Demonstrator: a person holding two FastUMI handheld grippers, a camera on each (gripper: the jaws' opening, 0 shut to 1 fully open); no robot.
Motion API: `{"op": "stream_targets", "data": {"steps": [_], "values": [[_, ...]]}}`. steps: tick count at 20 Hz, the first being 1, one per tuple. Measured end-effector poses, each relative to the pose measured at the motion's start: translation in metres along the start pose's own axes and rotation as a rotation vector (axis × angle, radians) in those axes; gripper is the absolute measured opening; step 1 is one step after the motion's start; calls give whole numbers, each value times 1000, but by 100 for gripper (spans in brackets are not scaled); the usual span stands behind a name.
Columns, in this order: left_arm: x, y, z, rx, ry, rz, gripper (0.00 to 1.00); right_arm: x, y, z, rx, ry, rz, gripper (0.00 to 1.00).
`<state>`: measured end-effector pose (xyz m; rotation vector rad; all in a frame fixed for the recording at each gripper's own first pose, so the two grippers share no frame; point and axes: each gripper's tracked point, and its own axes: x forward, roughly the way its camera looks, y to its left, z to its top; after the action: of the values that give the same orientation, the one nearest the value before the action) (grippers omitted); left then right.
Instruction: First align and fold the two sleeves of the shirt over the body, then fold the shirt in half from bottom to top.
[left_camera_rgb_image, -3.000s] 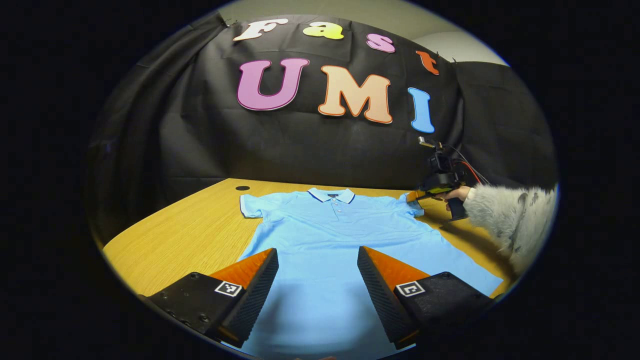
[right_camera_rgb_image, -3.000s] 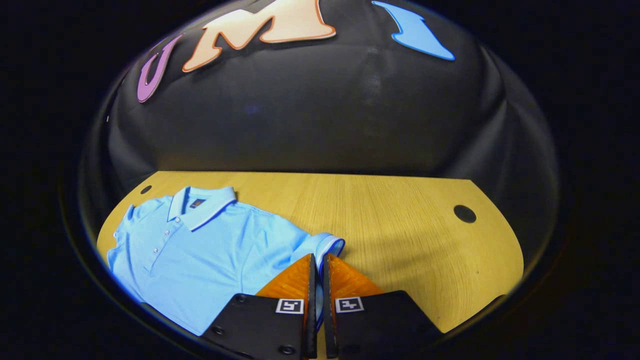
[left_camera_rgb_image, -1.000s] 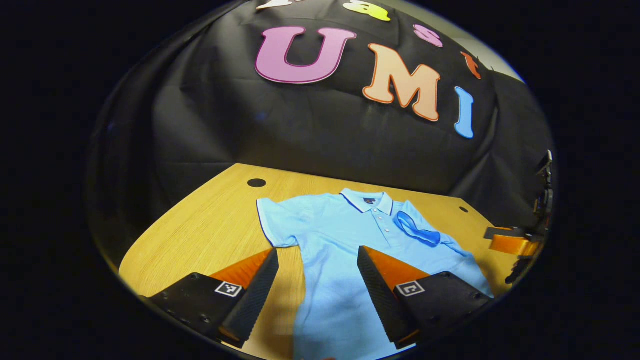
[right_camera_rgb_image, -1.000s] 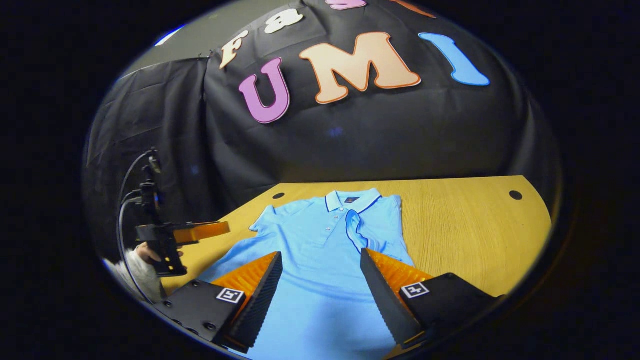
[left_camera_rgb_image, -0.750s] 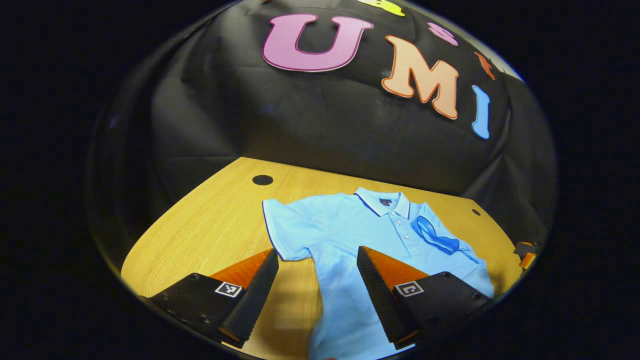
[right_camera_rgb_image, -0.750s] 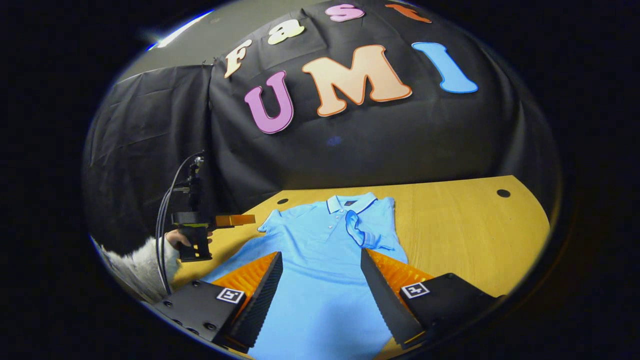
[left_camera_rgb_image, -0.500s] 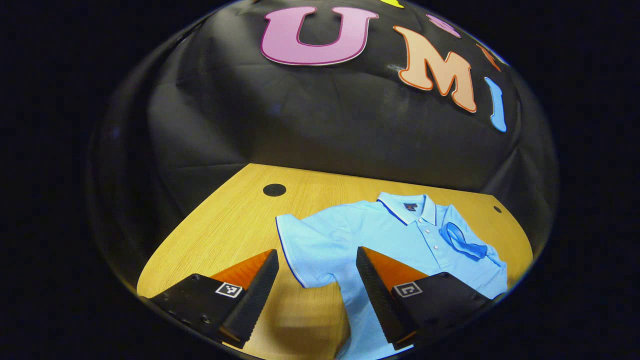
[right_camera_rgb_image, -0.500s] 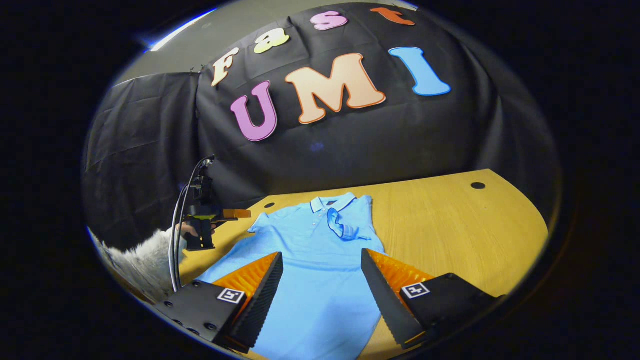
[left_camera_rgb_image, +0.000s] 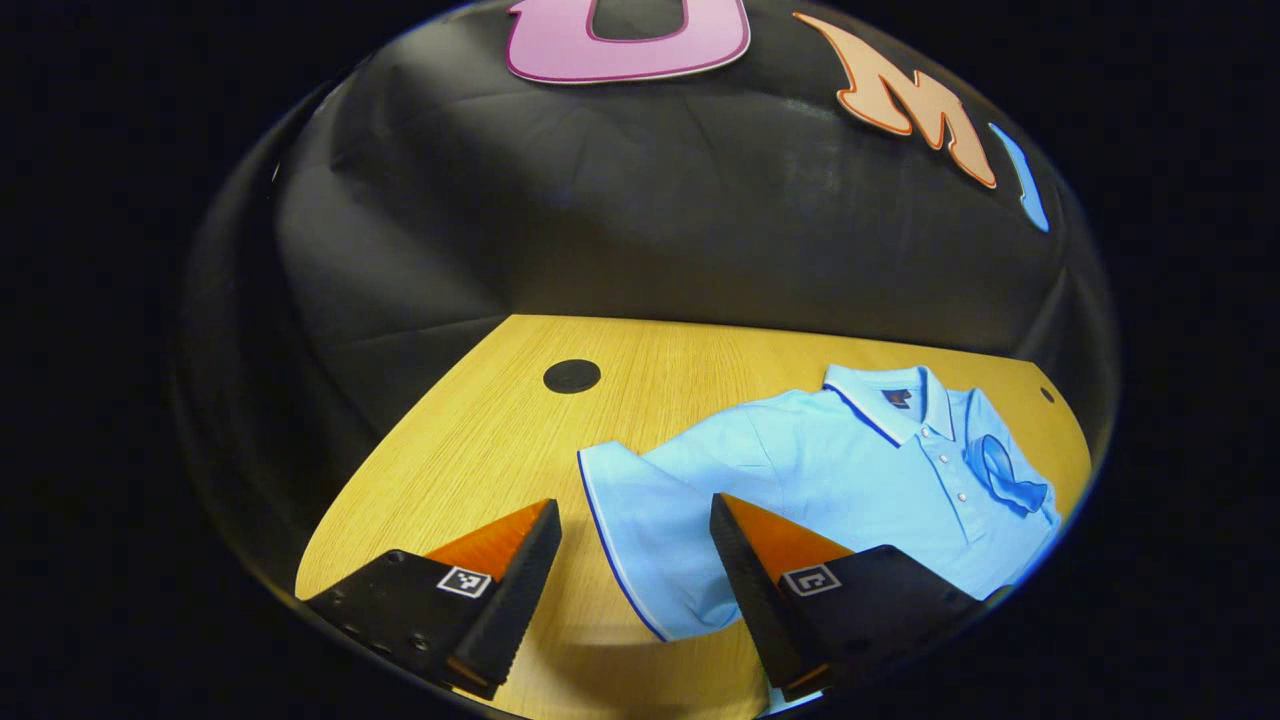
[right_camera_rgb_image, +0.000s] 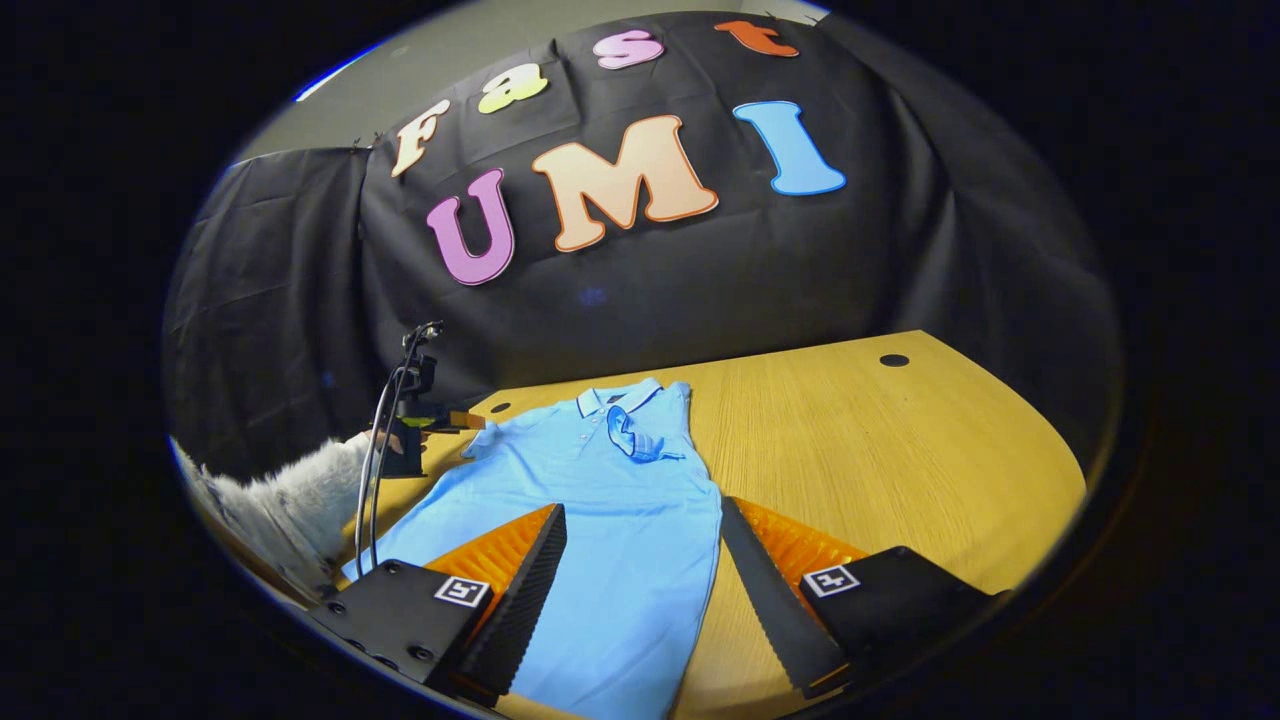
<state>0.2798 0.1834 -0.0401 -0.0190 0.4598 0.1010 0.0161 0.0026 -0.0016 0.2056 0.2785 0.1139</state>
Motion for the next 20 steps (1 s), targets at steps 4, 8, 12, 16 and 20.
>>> {"op": "stream_targets", "data": {"steps": [4,8,12,16,20], "values": [[7,0,-10,-8,19,3,89,-2,-7,8,34,-24,-19,98],[13,2,-20,3,48,8,88,-3,-19,17,69,-57,-47,98],[14,1,-21,6,44,0,88,-7,-27,18,84,-69,-66,98],[15,-3,-22,8,50,-23,85,-4,-32,7,103,-51,-74,98],[15,-10,-23,28,61,-55,66,-3,-33,-7,128,-24,-78,98]]}}
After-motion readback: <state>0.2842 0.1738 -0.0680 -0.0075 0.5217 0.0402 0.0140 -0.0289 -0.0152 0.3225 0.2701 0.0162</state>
